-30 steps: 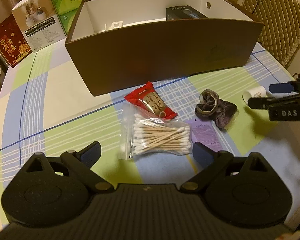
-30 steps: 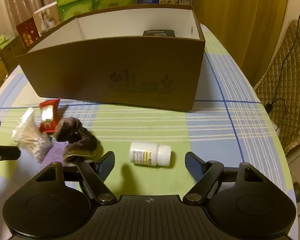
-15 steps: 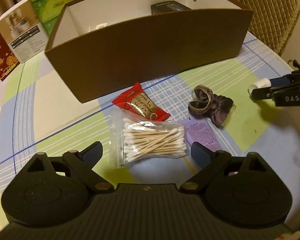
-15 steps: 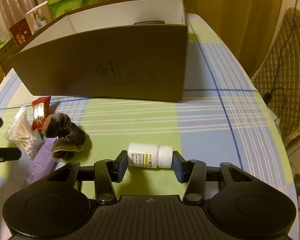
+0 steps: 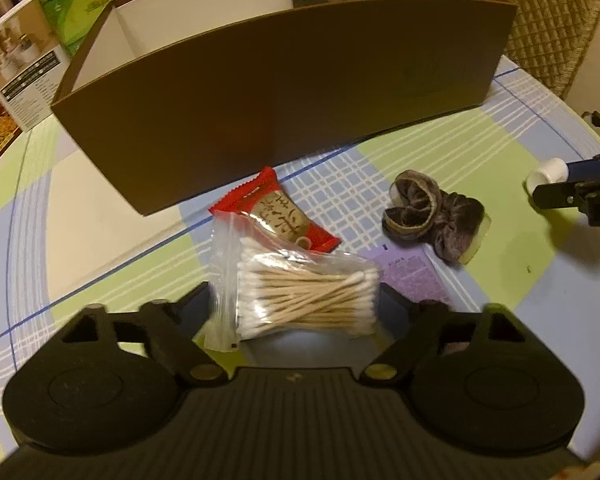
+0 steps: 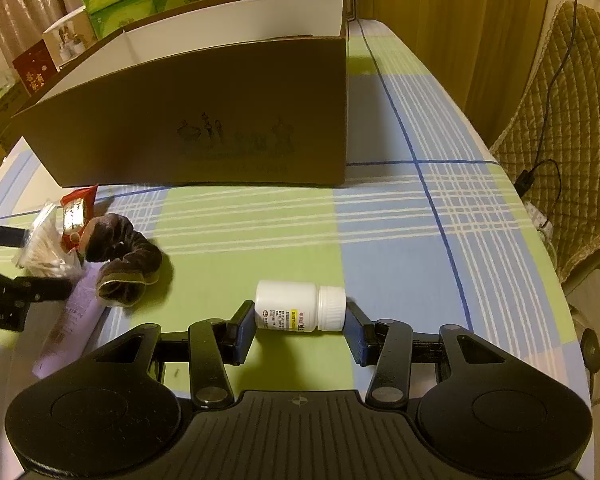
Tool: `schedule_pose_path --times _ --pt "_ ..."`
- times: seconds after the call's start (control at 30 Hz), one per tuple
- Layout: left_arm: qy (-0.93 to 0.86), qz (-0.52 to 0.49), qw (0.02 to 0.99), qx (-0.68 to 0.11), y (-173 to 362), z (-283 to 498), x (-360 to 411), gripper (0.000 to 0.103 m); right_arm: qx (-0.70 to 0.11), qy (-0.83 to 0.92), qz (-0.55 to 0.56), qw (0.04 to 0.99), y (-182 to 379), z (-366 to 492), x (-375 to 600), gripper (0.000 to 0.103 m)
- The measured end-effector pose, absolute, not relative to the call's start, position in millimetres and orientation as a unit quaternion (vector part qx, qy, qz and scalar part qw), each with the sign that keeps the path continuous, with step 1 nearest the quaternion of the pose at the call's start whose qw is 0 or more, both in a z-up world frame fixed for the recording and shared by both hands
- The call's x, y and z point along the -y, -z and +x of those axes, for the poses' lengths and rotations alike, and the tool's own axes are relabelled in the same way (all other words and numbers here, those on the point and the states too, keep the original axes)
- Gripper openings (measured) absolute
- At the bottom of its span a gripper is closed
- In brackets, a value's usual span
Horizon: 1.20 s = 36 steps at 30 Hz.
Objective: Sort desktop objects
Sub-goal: 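Grasp the white pill bottle with the right gripper while left grasps the cotton swab bag, then lift and carry the pill bottle and cotton swab bag over the brown box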
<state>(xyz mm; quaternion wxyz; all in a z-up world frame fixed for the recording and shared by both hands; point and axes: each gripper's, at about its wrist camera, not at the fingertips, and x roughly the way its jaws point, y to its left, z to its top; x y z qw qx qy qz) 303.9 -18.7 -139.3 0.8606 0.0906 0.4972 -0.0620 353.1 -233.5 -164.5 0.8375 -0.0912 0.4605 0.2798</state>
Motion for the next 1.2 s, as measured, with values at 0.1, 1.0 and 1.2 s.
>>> schedule_pose_path --times 0.1,1.0,1.2 --pt "0.069 0.093 0.861 -0.495 140 302 18 0.072 -0.462 -0.281 -0.091 0.836 164 352 234 0.044" --pt "0.056 0.073 0.871 -0.482 97 267 11 0.067 -0.456 -0.314 -0.092 0.828 142 322 236 0.044" --pt "0.06 0.068 0.88 -0.467 75 264 15 0.067 -0.443 -0.336 -0.091 0.826 122 316 228 0.044"
